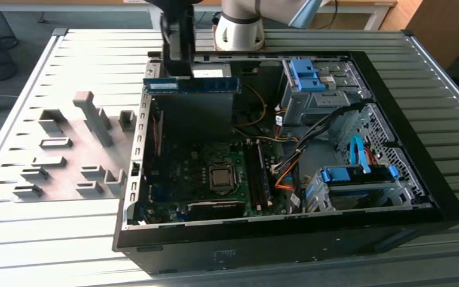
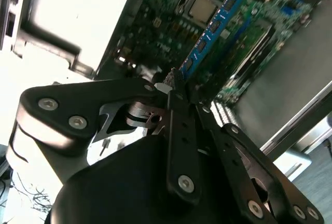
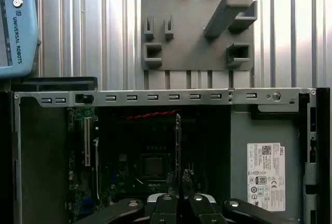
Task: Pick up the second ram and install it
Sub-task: 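Pick up the second ram and move it above second insertion slot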
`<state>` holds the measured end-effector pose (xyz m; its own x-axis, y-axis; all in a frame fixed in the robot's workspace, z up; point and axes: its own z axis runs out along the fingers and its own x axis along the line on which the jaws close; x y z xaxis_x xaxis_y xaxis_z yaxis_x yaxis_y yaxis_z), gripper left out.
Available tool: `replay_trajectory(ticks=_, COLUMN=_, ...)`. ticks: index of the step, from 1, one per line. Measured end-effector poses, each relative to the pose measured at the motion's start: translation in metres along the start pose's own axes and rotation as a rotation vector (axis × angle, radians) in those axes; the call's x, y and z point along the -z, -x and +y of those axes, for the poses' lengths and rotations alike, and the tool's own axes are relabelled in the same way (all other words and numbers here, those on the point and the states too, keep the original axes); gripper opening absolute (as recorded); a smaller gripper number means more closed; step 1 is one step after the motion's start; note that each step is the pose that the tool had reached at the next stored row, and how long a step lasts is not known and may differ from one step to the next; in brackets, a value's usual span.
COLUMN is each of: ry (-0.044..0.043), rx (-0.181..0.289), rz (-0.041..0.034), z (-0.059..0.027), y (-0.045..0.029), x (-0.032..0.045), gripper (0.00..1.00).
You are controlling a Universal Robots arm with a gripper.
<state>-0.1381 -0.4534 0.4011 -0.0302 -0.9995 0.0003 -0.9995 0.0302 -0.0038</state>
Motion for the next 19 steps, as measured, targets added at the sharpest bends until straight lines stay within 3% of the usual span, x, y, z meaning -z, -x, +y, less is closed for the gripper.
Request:
replay_trajectory(ticks=15, ry=0.0000, rx=0.000, rz=0.0000, z=-0.0683, y=0.0021, x=-0.0012, gripper=0.14)
replay_trajectory(ticks=19, ry=0.0000, rx=0.000, rz=-0.0001, z=-0.0723, y=0.0021, x=-0.0013, gripper=0.14)
